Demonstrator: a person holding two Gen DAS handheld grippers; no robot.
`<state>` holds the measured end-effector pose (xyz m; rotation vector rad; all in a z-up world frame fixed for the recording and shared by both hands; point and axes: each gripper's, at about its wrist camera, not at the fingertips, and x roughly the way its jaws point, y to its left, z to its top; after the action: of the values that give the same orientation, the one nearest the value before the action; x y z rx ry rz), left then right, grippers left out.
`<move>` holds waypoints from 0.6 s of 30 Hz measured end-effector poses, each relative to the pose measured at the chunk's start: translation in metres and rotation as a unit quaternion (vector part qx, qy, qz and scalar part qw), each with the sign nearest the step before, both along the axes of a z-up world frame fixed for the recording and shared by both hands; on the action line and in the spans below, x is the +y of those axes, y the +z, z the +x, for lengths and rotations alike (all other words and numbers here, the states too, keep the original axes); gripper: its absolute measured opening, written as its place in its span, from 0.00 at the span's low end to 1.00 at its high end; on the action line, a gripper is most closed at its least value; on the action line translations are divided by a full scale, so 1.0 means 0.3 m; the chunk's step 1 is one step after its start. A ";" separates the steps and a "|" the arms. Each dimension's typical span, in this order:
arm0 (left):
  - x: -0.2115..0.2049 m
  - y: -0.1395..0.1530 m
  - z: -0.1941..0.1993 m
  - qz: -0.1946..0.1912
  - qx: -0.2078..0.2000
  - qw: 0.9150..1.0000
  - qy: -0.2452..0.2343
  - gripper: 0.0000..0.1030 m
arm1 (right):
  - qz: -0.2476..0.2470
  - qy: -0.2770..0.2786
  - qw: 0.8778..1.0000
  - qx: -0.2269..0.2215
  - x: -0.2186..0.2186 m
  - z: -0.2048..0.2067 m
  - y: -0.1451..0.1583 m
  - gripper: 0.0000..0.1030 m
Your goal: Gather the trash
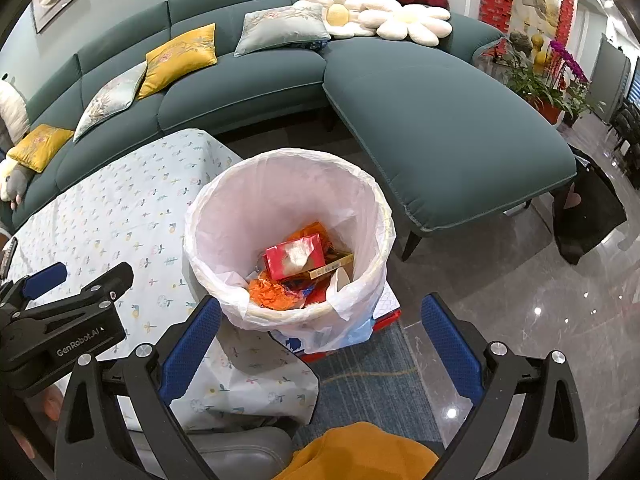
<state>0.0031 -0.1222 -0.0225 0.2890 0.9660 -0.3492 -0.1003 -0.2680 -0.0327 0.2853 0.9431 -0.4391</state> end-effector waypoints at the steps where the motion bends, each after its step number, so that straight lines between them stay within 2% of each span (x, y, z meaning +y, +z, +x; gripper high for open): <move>1: -0.001 0.000 0.000 0.001 0.000 1.000 -0.001 0.87 | 0.001 0.000 1.000 0.000 0.000 0.000 0.000 0.94; 18: -0.001 -0.018 -0.001 0.013 0.003 1.000 0.004 0.87 | 0.002 -0.002 1.000 0.007 0.002 0.000 -0.021 0.94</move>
<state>0.0028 -0.1224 -0.0277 0.3073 0.9771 -0.3300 -0.1001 -0.2673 -0.0390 0.2884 0.9573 -0.4436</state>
